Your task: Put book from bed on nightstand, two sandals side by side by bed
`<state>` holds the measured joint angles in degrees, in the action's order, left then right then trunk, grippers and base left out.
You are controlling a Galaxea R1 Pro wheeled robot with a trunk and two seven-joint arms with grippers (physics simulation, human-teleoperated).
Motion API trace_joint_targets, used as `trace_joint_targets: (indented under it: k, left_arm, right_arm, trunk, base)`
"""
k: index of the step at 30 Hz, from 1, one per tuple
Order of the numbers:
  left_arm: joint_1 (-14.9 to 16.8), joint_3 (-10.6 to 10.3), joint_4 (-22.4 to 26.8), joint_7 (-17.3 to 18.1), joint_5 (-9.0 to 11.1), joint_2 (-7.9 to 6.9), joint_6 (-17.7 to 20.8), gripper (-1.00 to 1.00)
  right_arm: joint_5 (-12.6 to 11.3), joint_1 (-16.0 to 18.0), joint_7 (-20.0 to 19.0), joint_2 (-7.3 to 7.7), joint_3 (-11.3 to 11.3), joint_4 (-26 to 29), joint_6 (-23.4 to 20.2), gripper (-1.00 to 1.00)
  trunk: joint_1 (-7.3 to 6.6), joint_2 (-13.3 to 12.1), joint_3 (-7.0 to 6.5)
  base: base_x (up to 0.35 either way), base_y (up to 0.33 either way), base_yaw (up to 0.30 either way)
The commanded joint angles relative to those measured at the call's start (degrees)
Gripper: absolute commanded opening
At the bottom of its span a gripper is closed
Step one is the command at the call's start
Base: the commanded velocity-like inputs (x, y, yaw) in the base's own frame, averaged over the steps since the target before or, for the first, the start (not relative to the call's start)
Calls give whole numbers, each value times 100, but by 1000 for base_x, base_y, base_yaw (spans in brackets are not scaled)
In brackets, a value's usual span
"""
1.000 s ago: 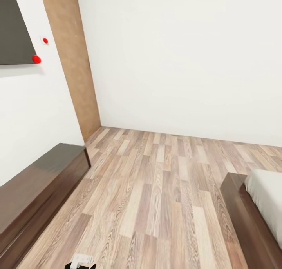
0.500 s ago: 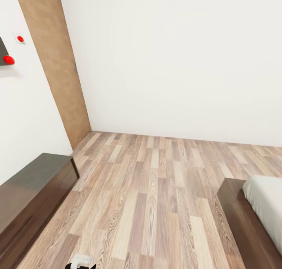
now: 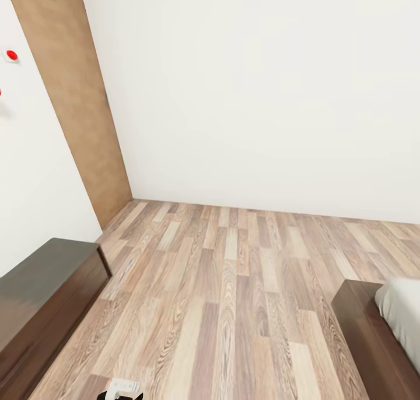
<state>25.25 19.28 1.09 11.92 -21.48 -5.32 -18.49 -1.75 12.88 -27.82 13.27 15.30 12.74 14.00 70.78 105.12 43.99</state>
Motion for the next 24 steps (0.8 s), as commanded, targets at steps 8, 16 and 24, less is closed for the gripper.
trace_joint_targets:
  k: [8,16,24]
  left_arm:
    - [1,49,-3,21,-40,23,-14,100]
    - [-2,49,-3,21,-40,22,-14,100]
    - [-3,58,-3,21,-40,22,-14,100]
  right_arm:
    - [-18,4,-39,0,25,-8,6,100]
    - [-18,4,-48,0,25,-8,6,100]
    - [-18,4,-48,0,25,-8,6,100]
  trunk:
    - [2,2,5]
    - [2,2,5]
    - [2,2,5]
  base:
    - [296,0,0]
    - [262,0,-53]
    - [27,0,-268]
